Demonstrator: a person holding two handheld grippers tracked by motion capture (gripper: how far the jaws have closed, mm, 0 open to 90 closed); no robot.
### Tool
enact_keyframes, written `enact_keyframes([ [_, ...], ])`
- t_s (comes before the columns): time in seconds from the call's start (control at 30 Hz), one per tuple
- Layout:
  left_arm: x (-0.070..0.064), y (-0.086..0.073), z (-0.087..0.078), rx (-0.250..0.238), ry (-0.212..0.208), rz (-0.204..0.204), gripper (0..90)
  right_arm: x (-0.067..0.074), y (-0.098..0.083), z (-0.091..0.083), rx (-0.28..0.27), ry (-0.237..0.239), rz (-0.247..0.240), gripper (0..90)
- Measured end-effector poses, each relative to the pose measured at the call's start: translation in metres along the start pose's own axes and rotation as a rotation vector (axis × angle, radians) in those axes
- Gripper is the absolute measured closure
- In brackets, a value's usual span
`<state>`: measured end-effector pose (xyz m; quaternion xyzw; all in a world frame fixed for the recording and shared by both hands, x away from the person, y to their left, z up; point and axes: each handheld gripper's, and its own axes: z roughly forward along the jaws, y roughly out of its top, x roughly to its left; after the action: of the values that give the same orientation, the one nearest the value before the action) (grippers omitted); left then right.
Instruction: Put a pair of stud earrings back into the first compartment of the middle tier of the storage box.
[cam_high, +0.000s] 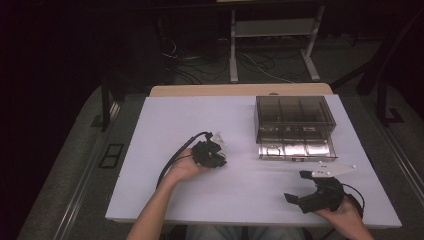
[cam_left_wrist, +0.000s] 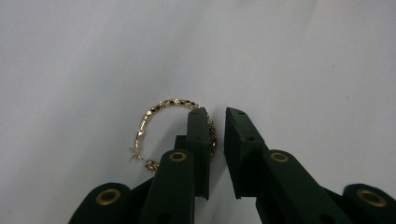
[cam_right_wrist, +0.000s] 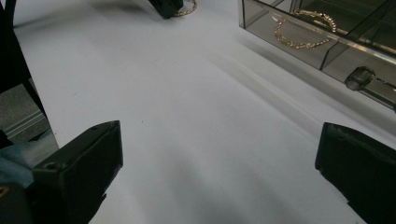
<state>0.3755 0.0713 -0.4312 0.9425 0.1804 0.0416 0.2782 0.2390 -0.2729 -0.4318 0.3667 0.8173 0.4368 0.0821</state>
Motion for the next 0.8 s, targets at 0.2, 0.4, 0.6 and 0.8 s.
enact_keyframes([
  [0.2, 0.002, 0.001, 0.000, 0.004, -0.009, -0.009, 84.9, 0.000, 0.000, 0.000, -0.001, -0.002, -0.001, 0.2],
  [0.4, 0.006, -0.001, 0.001, -0.008, -0.046, -0.064, 85.3, 0.000, 0.000, 0.000, -0.001, -0.002, -0.003, 0.2],
  [0.6, 0.010, -0.002, 0.000, -0.022, -0.064, -0.093, 85.3, -0.001, 0.000, -0.001, -0.001, -0.005, -0.001, 0.2],
  [0.8, 0.012, -0.003, -0.009, -0.058, -0.071, -0.132, 85.9, -0.001, -0.001, -0.001, 0.000, -0.005, 0.001, 0.2],
])
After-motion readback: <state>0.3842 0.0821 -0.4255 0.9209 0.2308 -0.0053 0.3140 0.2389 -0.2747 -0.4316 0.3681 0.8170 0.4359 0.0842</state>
